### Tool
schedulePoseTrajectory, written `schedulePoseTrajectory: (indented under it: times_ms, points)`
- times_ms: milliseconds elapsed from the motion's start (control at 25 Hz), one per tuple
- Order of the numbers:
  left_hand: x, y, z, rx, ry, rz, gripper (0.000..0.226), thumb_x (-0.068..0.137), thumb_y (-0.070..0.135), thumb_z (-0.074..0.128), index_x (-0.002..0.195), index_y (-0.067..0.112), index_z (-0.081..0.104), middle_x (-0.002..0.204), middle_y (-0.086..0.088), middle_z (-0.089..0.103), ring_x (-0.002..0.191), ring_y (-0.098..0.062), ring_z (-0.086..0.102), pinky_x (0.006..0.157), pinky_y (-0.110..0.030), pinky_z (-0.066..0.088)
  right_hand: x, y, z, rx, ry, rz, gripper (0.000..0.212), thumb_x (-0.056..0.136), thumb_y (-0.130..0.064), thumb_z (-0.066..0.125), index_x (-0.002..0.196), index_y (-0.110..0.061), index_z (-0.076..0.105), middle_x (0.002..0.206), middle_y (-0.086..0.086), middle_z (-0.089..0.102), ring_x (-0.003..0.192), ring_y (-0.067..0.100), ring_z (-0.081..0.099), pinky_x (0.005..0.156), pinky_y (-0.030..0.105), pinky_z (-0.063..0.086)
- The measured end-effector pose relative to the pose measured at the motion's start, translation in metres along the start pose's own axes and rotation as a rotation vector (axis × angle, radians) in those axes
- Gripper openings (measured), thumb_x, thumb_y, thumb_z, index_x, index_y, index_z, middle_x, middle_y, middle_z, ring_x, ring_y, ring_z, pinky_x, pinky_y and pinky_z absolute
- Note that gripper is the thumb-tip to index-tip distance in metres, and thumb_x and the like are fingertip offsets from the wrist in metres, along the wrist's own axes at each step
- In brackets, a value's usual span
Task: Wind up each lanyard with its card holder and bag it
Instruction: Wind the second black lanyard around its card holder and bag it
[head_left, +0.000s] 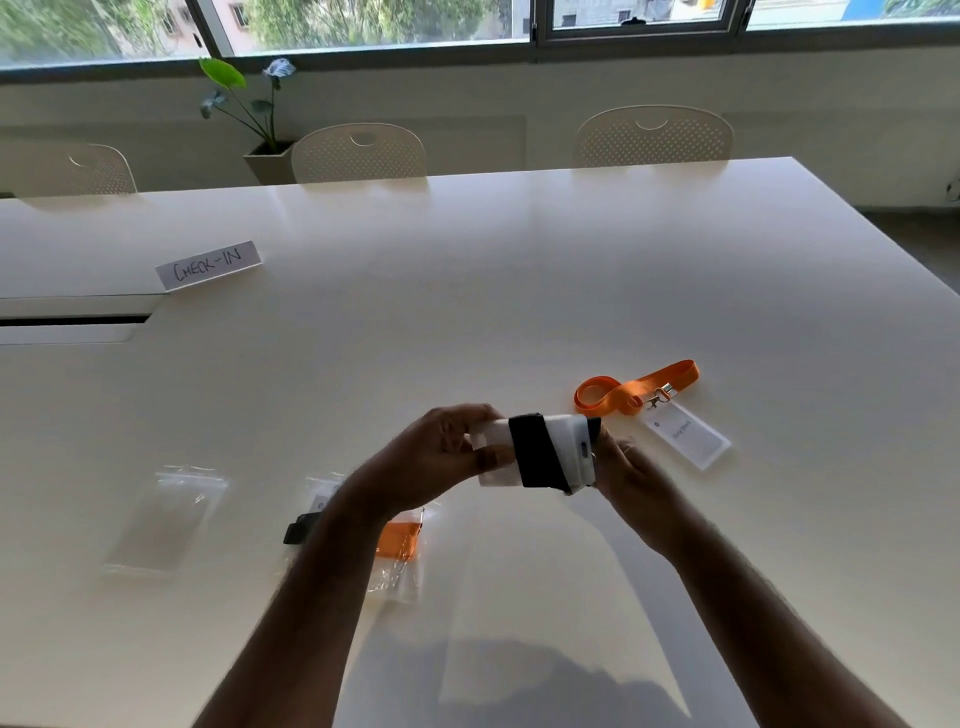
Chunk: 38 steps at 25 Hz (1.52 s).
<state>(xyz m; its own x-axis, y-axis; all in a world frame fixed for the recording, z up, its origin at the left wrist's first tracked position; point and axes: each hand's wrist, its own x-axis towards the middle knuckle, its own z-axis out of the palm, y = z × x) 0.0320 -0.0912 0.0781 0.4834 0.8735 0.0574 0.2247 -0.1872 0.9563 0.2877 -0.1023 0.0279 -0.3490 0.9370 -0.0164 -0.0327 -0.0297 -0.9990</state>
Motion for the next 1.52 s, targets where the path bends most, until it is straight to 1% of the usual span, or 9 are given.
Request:
schedulePoseTrajectory:
  times_ms: [80,200,320,400,640,840,1000,1120,1520]
  points:
    - [0.0,-0.002,0.003,-0.106,0.054,-0.008,0.008,0.094,0.013,0.075,0.095,0.02,0.071,0.084,0.005,0.062,0.081,-0.01,0.059,0.07,-0.023,0.051,-0.002,0.004,0.003,0.142,-0.054,-0.014,0.082,0.099,-0.067,0.027,0.112,-0.003,0.076,0.102,0.023,0.079,0.096,0.038,0.073,0.078,0.034,0.054]
    - [0.003,-0.005,0.007,-0.203,0.18,-0.022,0.008,0.094,0.015,0.075,0.098,0.023,0.073,0.087,0.001,0.065,0.083,-0.013,0.062,0.072,-0.024,0.054,-0.004,0.005,0.005,0.179,-0.114,-0.074,0.072,0.102,-0.065,0.033,0.12,-0.011,0.077,0.113,0.025,0.078,0.108,0.037,0.075,0.081,0.034,0.057]
    - [0.008,-0.009,0.01,-0.199,0.295,-0.054,0.01,0.093,0.023,0.075,0.098,0.015,0.072,0.086,0.0,0.066,0.084,-0.013,0.063,0.072,-0.024,0.053,-0.003,-0.001,0.007,-0.021,-0.05,-0.099,0.041,0.099,-0.056,0.065,0.11,-0.019,0.08,0.101,0.013,0.083,0.094,0.023,0.077,0.076,0.028,0.056]
    - [0.012,-0.012,0.012,-0.183,0.381,-0.093,0.011,0.094,0.023,0.076,0.1,0.014,0.072,0.085,0.002,0.068,0.081,-0.011,0.065,0.073,-0.026,0.054,-0.003,-0.002,0.007,-0.163,-0.024,-0.098,0.031,0.097,-0.05,0.067,0.098,-0.023,0.081,0.087,0.005,0.082,0.078,0.013,0.072,0.07,0.023,0.053]
    - [0.016,-0.013,0.021,0.164,0.543,-0.092,0.011,0.095,0.031,0.077,0.098,0.023,0.07,0.078,0.004,0.071,0.066,-0.011,0.063,0.065,-0.031,0.053,-0.004,-0.003,0.006,-0.277,-0.024,-0.038,0.048,0.088,-0.075,0.063,0.077,-0.029,0.069,0.059,0.001,0.067,0.056,0.017,0.051,0.061,0.026,0.041]
    - [0.018,-0.003,0.04,0.52,0.53,0.14,0.008,0.098,0.026,0.074,0.101,0.021,0.069,0.084,0.013,0.07,0.072,0.004,0.06,0.064,-0.005,0.039,-0.001,-0.013,0.009,-0.01,0.032,-0.032,0.044,0.088,-0.065,0.072,0.076,-0.023,0.073,0.057,0.002,0.058,0.053,0.016,0.05,0.06,0.023,0.044]
    - [0.02,-0.001,0.047,0.562,0.476,0.188,0.006,0.104,0.025,0.066,0.103,0.02,0.069,0.09,0.007,0.071,0.081,-0.006,0.064,0.069,-0.021,0.05,0.004,-0.012,0.009,0.195,0.104,0.011,0.042,0.097,-0.041,0.071,0.101,0.0,0.077,0.055,0.002,0.05,0.05,0.012,0.045,0.055,0.026,0.041]
    - [0.018,0.0,0.052,0.558,0.435,0.19,0.011,0.107,0.027,0.061,0.106,0.02,0.07,0.094,0.008,0.072,0.084,-0.007,0.066,0.073,-0.026,0.053,0.006,-0.012,0.009,0.329,0.124,0.052,0.034,0.098,-0.03,0.066,0.113,-0.002,0.078,0.059,0.001,0.049,0.053,0.011,0.049,0.054,0.024,0.044]
    - [0.017,0.006,0.052,0.52,0.424,0.125,0.017,0.108,0.034,0.06,0.107,0.021,0.07,0.097,0.009,0.072,0.087,-0.009,0.066,0.073,-0.023,0.053,0.008,-0.019,0.014,0.419,0.073,-0.014,0.062,0.088,-0.044,0.083,0.111,0.012,0.067,0.065,0.007,0.063,0.05,0.014,0.061,0.047,0.021,0.047]
